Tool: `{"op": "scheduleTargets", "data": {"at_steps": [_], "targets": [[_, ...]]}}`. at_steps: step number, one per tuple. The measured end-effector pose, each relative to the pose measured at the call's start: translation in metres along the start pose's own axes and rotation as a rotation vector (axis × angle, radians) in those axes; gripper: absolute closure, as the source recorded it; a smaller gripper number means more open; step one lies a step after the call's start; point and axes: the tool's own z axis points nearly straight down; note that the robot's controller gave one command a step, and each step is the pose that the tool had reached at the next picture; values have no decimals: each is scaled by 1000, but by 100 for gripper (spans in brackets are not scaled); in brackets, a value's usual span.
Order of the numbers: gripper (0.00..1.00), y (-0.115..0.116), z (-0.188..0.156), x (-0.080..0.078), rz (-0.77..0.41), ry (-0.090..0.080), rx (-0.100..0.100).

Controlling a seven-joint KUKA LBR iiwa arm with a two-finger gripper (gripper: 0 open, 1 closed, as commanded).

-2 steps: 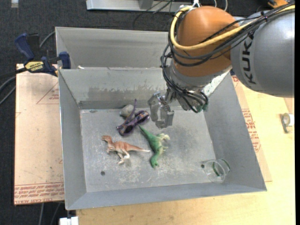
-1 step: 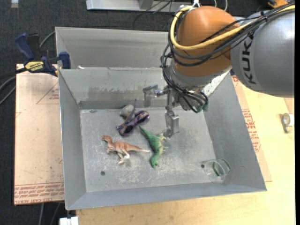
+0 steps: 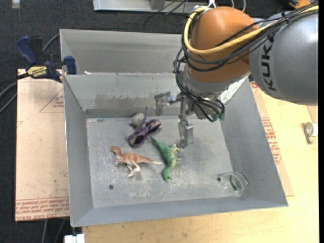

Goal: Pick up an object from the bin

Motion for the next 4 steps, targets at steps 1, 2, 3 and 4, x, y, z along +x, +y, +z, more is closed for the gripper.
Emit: {"op": "scheduleTargets", "data": {"at_steps": [1, 2, 3, 4], "targets": [[0, 19, -32, -37, 99, -9, -1], [0, 11, 49, -58, -56, 3, -2], [0, 31, 44, -36, 23, -9, -2], [0, 27, 69, -42, -285, -6, -1]]}}
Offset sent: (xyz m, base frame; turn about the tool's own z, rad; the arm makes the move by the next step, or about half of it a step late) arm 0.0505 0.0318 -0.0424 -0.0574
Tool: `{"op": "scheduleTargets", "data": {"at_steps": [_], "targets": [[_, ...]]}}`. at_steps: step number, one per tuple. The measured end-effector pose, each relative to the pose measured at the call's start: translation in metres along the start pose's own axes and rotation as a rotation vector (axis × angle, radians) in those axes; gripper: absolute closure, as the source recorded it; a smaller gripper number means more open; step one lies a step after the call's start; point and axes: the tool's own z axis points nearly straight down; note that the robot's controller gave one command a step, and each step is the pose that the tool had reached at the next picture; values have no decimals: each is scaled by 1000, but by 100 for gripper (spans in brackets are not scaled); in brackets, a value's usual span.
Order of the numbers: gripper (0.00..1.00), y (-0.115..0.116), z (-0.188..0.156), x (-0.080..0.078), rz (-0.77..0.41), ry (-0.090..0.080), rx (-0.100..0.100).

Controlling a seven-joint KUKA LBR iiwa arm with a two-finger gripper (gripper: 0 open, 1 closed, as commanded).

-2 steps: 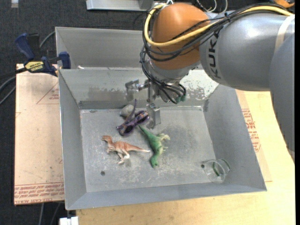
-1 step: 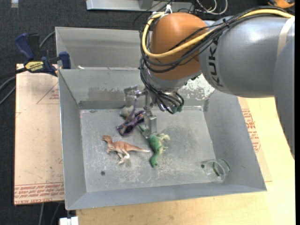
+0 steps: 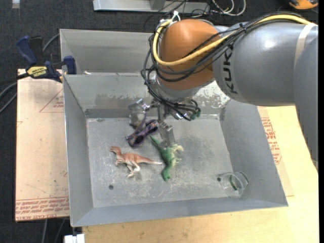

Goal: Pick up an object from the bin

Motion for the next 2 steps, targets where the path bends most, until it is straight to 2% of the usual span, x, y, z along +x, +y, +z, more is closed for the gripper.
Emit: {"op": "scheduleTargets", "data": {"at_steps": [1, 2], "targets": [[0, 3, 68, 0, 24, -5, 1], [100, -18, 78, -19, -268, -4, 0]]}}
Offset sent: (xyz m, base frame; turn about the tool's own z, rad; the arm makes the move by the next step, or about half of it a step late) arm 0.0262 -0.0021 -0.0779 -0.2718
